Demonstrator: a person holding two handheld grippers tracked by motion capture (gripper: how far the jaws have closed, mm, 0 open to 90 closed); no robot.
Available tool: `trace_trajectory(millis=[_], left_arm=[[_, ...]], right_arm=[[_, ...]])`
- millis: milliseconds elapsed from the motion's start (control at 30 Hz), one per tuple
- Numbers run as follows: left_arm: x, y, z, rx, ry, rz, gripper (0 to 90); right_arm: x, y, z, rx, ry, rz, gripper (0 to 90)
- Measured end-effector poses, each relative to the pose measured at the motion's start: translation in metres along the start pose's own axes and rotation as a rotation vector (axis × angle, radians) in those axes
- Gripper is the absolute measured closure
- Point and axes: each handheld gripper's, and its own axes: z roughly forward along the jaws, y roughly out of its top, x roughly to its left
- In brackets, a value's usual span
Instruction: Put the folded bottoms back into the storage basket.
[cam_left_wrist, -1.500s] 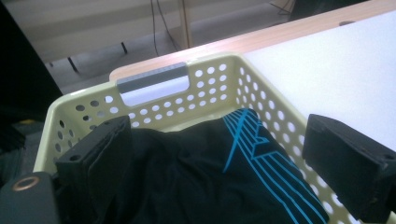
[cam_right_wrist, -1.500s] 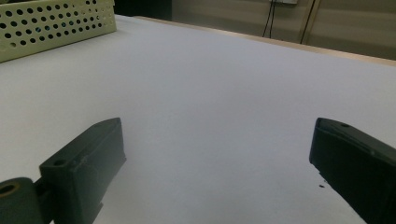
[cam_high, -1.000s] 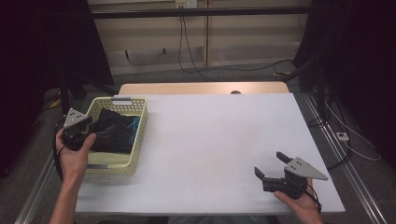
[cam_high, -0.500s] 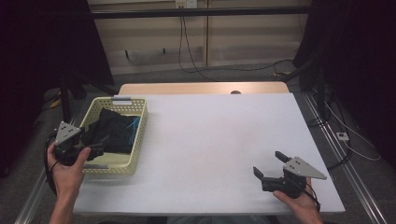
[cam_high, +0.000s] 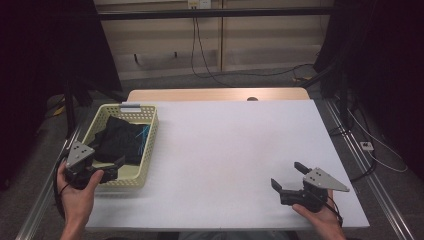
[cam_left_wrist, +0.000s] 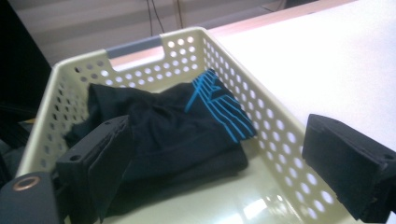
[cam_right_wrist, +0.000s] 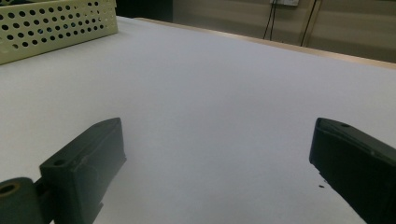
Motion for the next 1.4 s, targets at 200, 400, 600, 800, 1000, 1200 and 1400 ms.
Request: trace_trajectory(millis=[200, 400, 600, 800, 1000, 1200, 1400], left_arm=[[-0.019, 0.003, -0.001, -0.009, -0.016, 0.004, 9.0], [-0.04, 0.012, 0.004, -0.02, -0.078, 0.031, 8.5], [-0.054, 0.019, 0.018, -0.006, -0.124, 0.039, 6.5], [-0.069, 0.024, 0.028, -0.022, -0.165, 0.043, 6.4], [-0.094, 0.025, 0.037, -0.027, -0.187, 0.126, 6.3], [-0.116, 0.022, 0.048, -0.036, -0.248, 0.144, 5.9], [-0.13, 0.009, 0.061, -0.01, -0.29, 0.145, 5.9]], right_arm=[[0.0, 0.0, 0.001, 0.002, 0.003, 0.0, 3.1], [0.0, 0.0, 0.002, 0.002, 0.005, 0.001, 3.1], [0.001, 0.001, 0.001, 0.0, 0.012, -0.002, 3.1], [0.0, 0.001, 0.0, -0.003, 0.007, 0.001, 3.1], [0.0, 0.001, 0.0, -0.005, 0.004, -0.003, 3.1], [0.0, 0.001, 0.0, -0.005, 0.006, -0.002, 3.1], [0.0, 0.001, -0.001, -0.007, 0.008, -0.005, 3.1]])
